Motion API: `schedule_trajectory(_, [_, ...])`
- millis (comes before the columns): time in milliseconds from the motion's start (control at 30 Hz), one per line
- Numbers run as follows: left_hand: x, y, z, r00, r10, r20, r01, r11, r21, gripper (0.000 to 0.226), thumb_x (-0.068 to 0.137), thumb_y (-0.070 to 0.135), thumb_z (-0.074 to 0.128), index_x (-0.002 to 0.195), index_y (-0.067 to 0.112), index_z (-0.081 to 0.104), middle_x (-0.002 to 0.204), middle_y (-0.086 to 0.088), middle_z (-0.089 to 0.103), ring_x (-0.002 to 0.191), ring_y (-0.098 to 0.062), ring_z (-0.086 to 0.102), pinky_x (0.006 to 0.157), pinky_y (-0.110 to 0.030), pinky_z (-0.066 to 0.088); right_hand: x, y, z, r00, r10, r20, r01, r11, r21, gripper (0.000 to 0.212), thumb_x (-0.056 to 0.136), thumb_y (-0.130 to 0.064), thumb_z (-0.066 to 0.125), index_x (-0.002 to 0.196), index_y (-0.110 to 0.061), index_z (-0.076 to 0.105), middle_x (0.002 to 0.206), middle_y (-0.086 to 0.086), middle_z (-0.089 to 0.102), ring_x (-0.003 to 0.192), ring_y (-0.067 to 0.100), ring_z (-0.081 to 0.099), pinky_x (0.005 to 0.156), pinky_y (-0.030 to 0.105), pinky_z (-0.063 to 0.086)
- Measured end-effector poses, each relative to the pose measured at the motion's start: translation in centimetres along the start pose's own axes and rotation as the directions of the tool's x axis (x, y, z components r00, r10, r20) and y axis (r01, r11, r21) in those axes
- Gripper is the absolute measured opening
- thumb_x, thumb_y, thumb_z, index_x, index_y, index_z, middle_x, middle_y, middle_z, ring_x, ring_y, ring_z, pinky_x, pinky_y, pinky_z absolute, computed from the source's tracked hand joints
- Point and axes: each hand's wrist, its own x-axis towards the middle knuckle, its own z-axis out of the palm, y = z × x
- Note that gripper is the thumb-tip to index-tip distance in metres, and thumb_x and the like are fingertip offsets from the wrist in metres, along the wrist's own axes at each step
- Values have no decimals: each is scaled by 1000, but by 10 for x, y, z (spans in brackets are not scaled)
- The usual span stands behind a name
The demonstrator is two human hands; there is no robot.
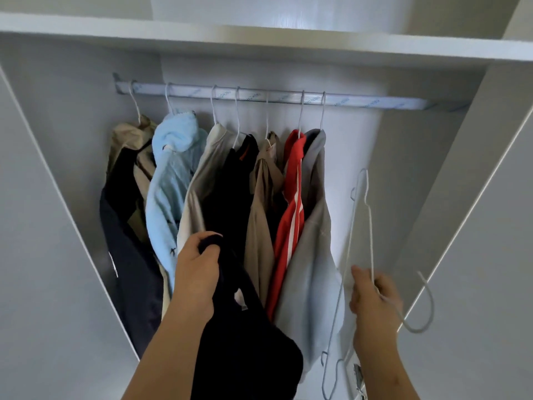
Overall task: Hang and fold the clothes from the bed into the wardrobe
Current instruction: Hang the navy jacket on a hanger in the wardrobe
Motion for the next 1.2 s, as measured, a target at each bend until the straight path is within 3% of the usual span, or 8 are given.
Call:
schedule_trajectory(133, [-1, 7, -7, 999, 15, -32, -15, 1000, 2, 24, 90, 7, 44, 88, 23, 62, 88, -7, 62, 74, -24, 60, 62, -34, 53, 4, -3, 1, 999, 16, -35, -12, 992, 128, 45, 91, -33, 54, 50, -17, 54, 38, -9, 29, 35, 3, 26, 36, 15, 23])
schedule_trajectory(267, [-4, 10, -10, 996, 34, -77, -30, 998, 49, 25, 91, 6, 43, 87, 24, 61, 87, -6, 61, 72, -23, 59, 58, -31, 49, 11, -10, 0, 993, -52, 103, 38, 991, 131, 51, 93, -27, 53, 43, -19, 56, 36, -7, 34, 34, 2, 28, 35, 12, 25])
schedule_trajectory(433, [-5, 8, -14, 989, 12, -150, -2, 998, 69, 15, 92, 8, 44, 92, 21, 51, 84, -6, 54, 64, -21, 53, 49, -28, 43, 12, -11, -2, 944, -41, 328, 16, 997, 78, 55, 89, -14, 58, 38, -19, 40, 39, -5, 30, 36, 6, 26, 38, 14, 29])
schedule_trajectory(633, [9, -6, -30, 955, -22, -297, 42, 997, 59, 15, 87, 1, 45, 101, -2, 51, 81, -15, 47, 55, -25, 48, 46, -28, 41, 13, -4, -6, 893, 45, 449, -20, 998, -60, 53, 86, -18, 61, 37, -19, 41, 40, -4, 33, 38, 6, 30, 50, 27, 30])
schedule_trajectory(767, [8, -8, -32, 927, -54, -371, 66, 998, 20, 5, 83, 0, 48, 82, 4, 48, 68, -10, 44, 53, -25, 44, 48, -30, 40, 16, 1, -10, 853, 41, 520, 49, 986, -158, 51, 84, -20, 65, 39, -18, 41, 40, -4, 31, 40, 10, 28, 47, 24, 28])
schedule_trajectory(833, [5, -11, -29, 915, -43, -402, 63, 997, 37, 13, 80, 0, 49, 75, 8, 40, 64, -7, 39, 52, -22, 40, 48, -29, 35, 16, 2, -12, 830, 65, 554, 59, 977, -203, 52, 83, -19, 67, 38, -18, 42, 39, -4, 30, 38, 10, 27, 41, 20, 27])
schedule_trajectory(1033, [-10, -16, -18, 892, 75, -446, -11, 989, 145, 18, 82, 10, 53, 92, 14, 38, 74, 1, 44, 59, -15, 44, 52, -29, 35, 14, -4, -22, 783, 115, 611, 38, 972, -233, 53, 83, -20, 66, 36, -18, 43, 36, -5, 32, 35, 7, 27, 38, 14, 26])
schedule_trajectory(1200, [-12, -13, -11, 899, 45, -435, 10, 992, 124, 20, 82, 11, 55, 93, 14, 38, 74, 1, 44, 61, -14, 42, 53, -30, 36, 18, -27, -26, 751, 150, 643, 39, 962, -270, 53, 86, -25, 63, 38, -19, 43, 38, -3, 33, 34, 7, 28, 39, 15, 28])
